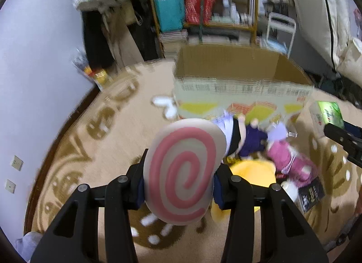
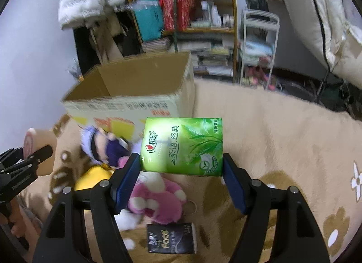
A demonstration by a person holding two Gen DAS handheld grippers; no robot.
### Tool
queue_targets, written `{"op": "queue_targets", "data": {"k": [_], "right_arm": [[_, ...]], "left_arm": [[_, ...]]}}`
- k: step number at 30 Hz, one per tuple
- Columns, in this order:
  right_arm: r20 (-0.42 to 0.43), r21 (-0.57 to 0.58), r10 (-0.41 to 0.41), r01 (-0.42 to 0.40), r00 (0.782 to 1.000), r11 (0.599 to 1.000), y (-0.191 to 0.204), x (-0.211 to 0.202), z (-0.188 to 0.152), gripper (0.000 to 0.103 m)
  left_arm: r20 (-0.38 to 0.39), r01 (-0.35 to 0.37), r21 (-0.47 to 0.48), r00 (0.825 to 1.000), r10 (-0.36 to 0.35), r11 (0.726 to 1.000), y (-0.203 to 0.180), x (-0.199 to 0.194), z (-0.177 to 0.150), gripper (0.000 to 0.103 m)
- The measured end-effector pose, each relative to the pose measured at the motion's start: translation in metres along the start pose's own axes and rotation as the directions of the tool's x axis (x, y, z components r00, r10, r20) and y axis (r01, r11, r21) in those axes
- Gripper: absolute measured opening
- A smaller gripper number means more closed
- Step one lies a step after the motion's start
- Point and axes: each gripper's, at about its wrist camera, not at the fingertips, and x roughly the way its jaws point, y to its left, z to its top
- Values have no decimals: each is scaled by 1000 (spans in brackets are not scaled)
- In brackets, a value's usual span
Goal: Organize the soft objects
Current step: 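Lift both items and drop them into the cardboard box, opening both grippers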
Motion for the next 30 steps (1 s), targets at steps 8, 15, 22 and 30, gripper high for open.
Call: {"op": "queue_targets", "data": {"k": [8, 15, 22, 30], "right_arm": [[225, -7, 65, -65, 972, 998, 16, -65, 16, 76], [349, -77, 97, -74, 932, 994, 29, -99, 45, 76], [399, -97, 108, -75, 911, 992, 36, -100, 80, 76], [426, -67, 109, -89, 898, 994, 36, -82, 102, 76]], "left_arm": [[205, -1, -21, 979, 6, 1000, 12, -61, 12, 45], [309, 23, -40, 951, -9, 999, 22, -105, 45, 45], [383, 1, -1, 924, -1, 1000, 15, -120, 91, 45], [464, -24, 24, 886, 10, 999, 0, -101, 125, 45]]}}
